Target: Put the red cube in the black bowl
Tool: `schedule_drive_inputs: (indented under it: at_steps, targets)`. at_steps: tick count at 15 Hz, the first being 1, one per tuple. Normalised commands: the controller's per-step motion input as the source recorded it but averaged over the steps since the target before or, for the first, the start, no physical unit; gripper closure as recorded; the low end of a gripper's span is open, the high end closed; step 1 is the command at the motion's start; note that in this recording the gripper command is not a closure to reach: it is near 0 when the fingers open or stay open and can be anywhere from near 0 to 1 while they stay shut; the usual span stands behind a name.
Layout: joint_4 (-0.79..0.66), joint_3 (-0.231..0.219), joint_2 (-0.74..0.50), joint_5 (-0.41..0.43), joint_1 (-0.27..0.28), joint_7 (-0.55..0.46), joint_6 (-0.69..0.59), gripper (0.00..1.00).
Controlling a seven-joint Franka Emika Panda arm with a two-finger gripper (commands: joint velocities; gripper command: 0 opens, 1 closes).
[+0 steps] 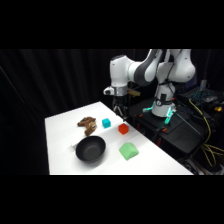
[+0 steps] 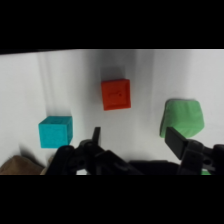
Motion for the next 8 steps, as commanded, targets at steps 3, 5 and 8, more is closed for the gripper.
schedule_drive_inputs:
  at_steps: [3, 5, 8]
  targets:
    - [-0.05, -0.069, 0.22, 0.260, -0.017, -0.36, 0.38, 0.00]
    - [0.01, -0.029, 0.26, 0.279, -0.059, -0.38, 0.32, 0.00]
    - [0.02, 0.045, 0.28, 0.233, -0.088, -0.31, 0.28, 0.00]
